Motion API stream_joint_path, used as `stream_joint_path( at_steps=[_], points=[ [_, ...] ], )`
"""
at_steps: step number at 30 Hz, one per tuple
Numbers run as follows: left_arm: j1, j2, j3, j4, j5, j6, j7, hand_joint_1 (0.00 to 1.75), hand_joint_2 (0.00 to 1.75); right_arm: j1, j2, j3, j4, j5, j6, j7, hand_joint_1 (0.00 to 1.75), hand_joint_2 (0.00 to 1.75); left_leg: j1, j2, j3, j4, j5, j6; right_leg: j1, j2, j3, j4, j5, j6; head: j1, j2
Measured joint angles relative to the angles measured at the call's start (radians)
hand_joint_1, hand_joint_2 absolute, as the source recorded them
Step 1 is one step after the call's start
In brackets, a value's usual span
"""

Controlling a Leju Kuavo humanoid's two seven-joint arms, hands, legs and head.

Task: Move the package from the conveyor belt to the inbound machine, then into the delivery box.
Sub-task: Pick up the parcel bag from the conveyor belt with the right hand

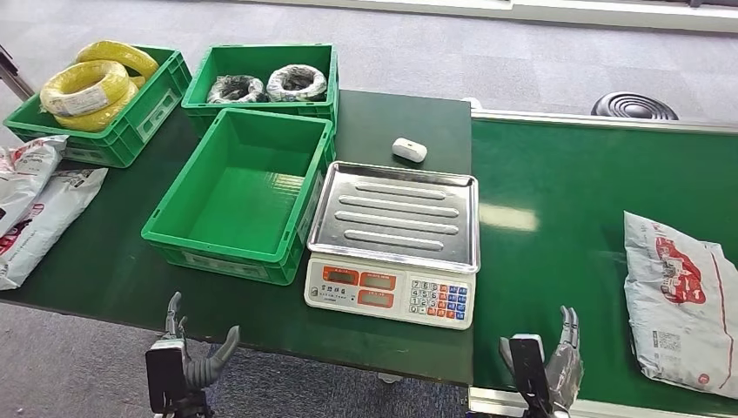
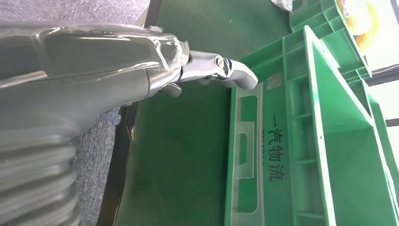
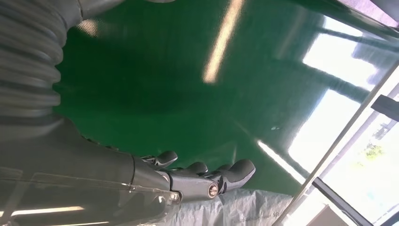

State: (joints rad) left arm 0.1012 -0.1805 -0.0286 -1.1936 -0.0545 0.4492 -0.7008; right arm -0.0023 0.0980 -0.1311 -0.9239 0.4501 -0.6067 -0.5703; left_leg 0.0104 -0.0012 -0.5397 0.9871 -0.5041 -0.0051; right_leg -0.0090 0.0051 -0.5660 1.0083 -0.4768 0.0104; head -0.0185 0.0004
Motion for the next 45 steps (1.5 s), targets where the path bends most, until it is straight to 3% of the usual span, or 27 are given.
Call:
stream_joint_path(
  at_steps=[7,11,15,22,27,33,35,38,39,41,45],
  points=[
    [0.057,0.034,-0.09,-0.131,0.044,0.027,0.003,0.0,1.75,0.1,-0.031,-0.048,-0.18,0.084,-0.069,0.028,0.0,1.75,0.0,-0.001,-0.001,0.0,0.0,0.0,0.0,0.0,-0.001,0.0,0.0,0.0,0.0,0.0],
    [0.062,0.065,-0.143,-0.196,0.081,0.007,0.02,0.0,1.75,0.121,-0.062,-0.151,-0.279,0.138,-0.083,0.075,0.0,1.75,-0.001,-0.001,-0.001,0.0,0.0,0.0,-0.001,0.0,0.0,0.0,0.0,0.0,0.0,0.0],
    [0.06,0.083,-0.187,-0.243,0.054,-0.005,0.04,0.0,1.75,0.09,-0.102,-0.281,-0.296,0.21,-0.056,0.176,0.0,1.75,-0.001,-0.002,0.0,0.0,0.0,0.001,-0.001,0.0,0.002,0.0,0.0,0.0,0.0,0.0],
    [0.043,0.092,-0.214,-0.27,0.055,-0.027,0.042,0.0,1.75,-0.029,-0.213,-0.375,-0.162,0.308,0.067,0.407,0.0,1.75,-0.001,-0.001,0.003,0.0,0.0,0.001,-0.001,0.0,0.003,0.0,0.001,0.001,0.0,0.0],
    [0.038,0.093,-0.223,-0.274,0.055,-0.03,0.043,0.0,1.75,-0.078,-0.255,-0.387,-0.079,0.313,0.107,0.437,0.0,1.75,-0.001,-0.002,0.003,0.0,0.0,0.001,-0.001,0.0,0.003,0.0,0.0,0.001,0.0,0.0],
    [0.034,0.092,-0.223,-0.282,0.045,-0.061,0.062,0.0,1.75,-0.171,-0.293,-0.382,0.086,0.291,0.323,0.473,0.0,1.75,-0.001,-0.001,0.001,0.0,0.0,0.001,-0.001,0.0,0.003,0.0,0.001,0.001,0.0,0.0],
    [0.033,0.092,-0.221,-0.288,0.041,-0.07,0.07,0.0,1.75,-0.227,-0.31,-0.371,0.174,0.312,0.354,0.476,0.24,1.75,-0.001,0.001,0.002,0.0,0.0,0.001,-0.001,0.001,0.004,0.0,0.002,0.001,0.0,0.0],
    [0.033,0.09,-0.215,-0.299,0.037,-0.083,0.08,0.0,1.75,-0.313,-0.334,-0.345,0.295,0.348,0.407,0.489,1.35,1.75,-0.001,0.005,0.003,0.0,0.0,0.001,-0.001,0.004,0.004,0.0,0.003,0.0,0.0,0.0],
    [0.034,0.089,-0.213,-0.303,0.036,-0.086,0.083,0.0,1.75,-0.34,-0.341,-0.335,0.326,0.363,0.425,0.502,1.63,1.75,-0.001,0.006,0.004,0.0,0.0,0.001,-0.001,0.006,0.004,0.0,0.004,0.0,0.0,0.0],
    [0.035,0.086,-0.208,-0.311,0.031,-0.09,0.087,0.0,1.75,-0.391,-0.352,-0.311,0.379,0.395,0.456,0.543,1.74,1.75,0.0,0.008,0.005,0.0,0.0,0.001,-0.001,0.007,0.004,0.0,0.004,0.0,0.0,0.0],
    [0.041,0.082,-0.199,-0.328,0.025,-0.09,0.092,0.0,1.75,-0.473,-0.365,-0.27,0.446,0.43,0.489,0.603,1.75,1.75,0.0,0.011,0.007,0.0,0.0,0.001,0.0,0.01,0.005,0.0,0.006,0.0,0.0,0.0]
  ],
)
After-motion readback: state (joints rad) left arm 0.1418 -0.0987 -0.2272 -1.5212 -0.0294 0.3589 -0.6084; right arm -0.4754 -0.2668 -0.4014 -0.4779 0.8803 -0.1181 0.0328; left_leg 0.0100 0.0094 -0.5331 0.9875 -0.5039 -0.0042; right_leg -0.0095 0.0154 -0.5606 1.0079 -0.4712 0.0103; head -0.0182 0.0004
